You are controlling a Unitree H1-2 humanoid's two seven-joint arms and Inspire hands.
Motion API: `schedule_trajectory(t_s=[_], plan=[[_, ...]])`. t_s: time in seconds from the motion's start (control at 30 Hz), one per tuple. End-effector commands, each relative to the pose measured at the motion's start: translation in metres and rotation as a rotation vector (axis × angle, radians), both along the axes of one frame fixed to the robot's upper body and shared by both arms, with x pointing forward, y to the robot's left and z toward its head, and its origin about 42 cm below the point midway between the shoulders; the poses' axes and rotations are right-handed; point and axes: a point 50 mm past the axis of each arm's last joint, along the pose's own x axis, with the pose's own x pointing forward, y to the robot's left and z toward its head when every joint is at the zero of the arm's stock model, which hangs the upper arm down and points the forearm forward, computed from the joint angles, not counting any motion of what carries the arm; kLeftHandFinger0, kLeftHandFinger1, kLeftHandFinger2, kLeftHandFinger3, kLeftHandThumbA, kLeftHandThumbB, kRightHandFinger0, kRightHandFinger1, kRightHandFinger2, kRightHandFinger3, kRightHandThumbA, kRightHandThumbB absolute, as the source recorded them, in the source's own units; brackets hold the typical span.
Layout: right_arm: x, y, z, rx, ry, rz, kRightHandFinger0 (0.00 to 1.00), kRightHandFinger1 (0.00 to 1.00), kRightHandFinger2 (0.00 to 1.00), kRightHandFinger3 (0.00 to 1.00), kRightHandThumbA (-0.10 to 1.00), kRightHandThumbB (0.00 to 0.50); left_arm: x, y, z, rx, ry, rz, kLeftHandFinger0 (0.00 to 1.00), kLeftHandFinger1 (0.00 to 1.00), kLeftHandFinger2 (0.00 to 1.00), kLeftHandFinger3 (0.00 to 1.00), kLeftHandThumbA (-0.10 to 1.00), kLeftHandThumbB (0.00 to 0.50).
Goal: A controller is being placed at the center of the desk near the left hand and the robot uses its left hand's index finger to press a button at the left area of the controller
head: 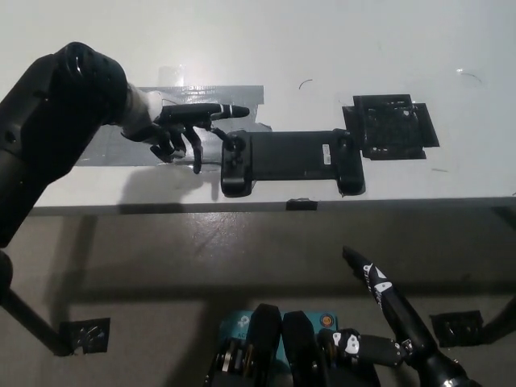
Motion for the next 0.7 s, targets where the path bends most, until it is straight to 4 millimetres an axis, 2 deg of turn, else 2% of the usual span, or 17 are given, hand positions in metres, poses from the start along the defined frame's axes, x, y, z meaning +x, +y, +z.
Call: schedule_trajectory(t_s=[0.0, 0.1, 0.2, 0.27, 0.43, 0.5, 0.67], plan=[[0.005, -0.001, 0.016, -0.002, -0.056, 0.017, 1.00, 1.00, 1.00, 1.00, 0.88, 0.227, 0.002, -0.010, 0.032, 0.016, -0.055, -0.012, 0.00, 0.04, 0.33, 1.00, 1.00, 0.483], [0.005, 0.000, 0.017, -0.003, -0.054, 0.017, 1.00, 1.00, 1.00, 1.00, 0.88, 0.225, 0.001, -0.012, 0.029, 0.032, -0.046, -0.020, 0.00, 0.06, 0.34, 1.00, 1.00, 0.497], [0.006, 0.001, 0.018, -0.008, -0.058, 0.019, 1.00, 1.00, 1.00, 1.00, 0.88, 0.227, -0.003, -0.016, 0.025, 0.015, -0.032, -0.043, 0.00, 0.08, 0.37, 1.00, 1.00, 0.480], [0.008, 0.002, 0.018, -0.003, -0.059, 0.024, 1.00, 1.00, 1.00, 1.00, 0.88, 0.229, -0.002, -0.015, 0.024, 0.018, -0.040, -0.034, 0.00, 0.09, 0.38, 1.00, 1.00, 0.500], [0.009, 0.001, 0.020, -0.009, -0.066, 0.025, 1.00, 1.00, 1.00, 1.00, 0.88, 0.223, -0.005, -0.018, 0.020, 0.033, -0.055, -0.042, 0.00, 0.10, 0.38, 1.00, 1.00, 0.487], [0.010, 0.001, 0.021, -0.010, -0.071, 0.024, 1.00, 1.00, 1.00, 1.00, 0.89, 0.221, -0.004, -0.019, 0.017, 0.037, -0.041, -0.041, 0.00, 0.06, 0.37, 1.00, 1.00, 0.497], [0.012, 0.002, 0.022, -0.008, -0.070, 0.026, 1.00, 1.00, 1.00, 1.00, 0.89, 0.224, -0.006, -0.014, 0.014, 0.004, -0.018, -0.036, 0.00, 0.03, 0.36, 1.00, 1.00, 0.481]])
